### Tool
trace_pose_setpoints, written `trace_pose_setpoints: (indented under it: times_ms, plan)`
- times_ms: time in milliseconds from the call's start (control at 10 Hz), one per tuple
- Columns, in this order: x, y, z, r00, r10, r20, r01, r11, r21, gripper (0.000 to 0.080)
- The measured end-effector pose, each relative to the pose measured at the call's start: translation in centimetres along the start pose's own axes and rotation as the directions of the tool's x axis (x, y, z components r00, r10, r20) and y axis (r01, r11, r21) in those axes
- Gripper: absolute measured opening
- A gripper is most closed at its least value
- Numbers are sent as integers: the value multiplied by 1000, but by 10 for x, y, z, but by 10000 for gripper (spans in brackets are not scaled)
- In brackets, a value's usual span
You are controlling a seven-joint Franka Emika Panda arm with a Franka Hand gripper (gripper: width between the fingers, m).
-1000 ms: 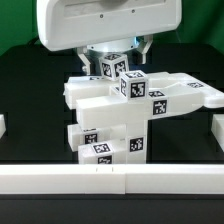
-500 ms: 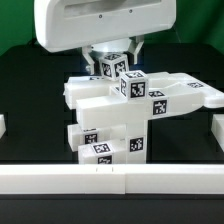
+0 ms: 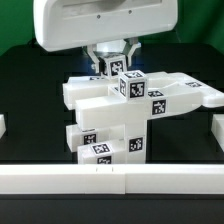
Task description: Assemble chair
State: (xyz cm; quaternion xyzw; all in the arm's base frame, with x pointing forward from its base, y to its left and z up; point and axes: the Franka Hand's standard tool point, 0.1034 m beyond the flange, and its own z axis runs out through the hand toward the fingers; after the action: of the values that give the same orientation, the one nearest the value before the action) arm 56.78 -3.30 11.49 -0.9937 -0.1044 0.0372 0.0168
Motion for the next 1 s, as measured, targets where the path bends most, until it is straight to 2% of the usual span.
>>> trace_pose_setpoints:
  times_ms: [200,400,700,1000]
  plan:
    - [1,-1,0,976,219,-3,-219,976,-2,281]
    - [1,0,0,905,425,-4,-425,905,3,282]
    - [1,3,0,747,665,3,-664,747,27,282]
    - [1,4,0,556,831,11,-831,556,30,282]
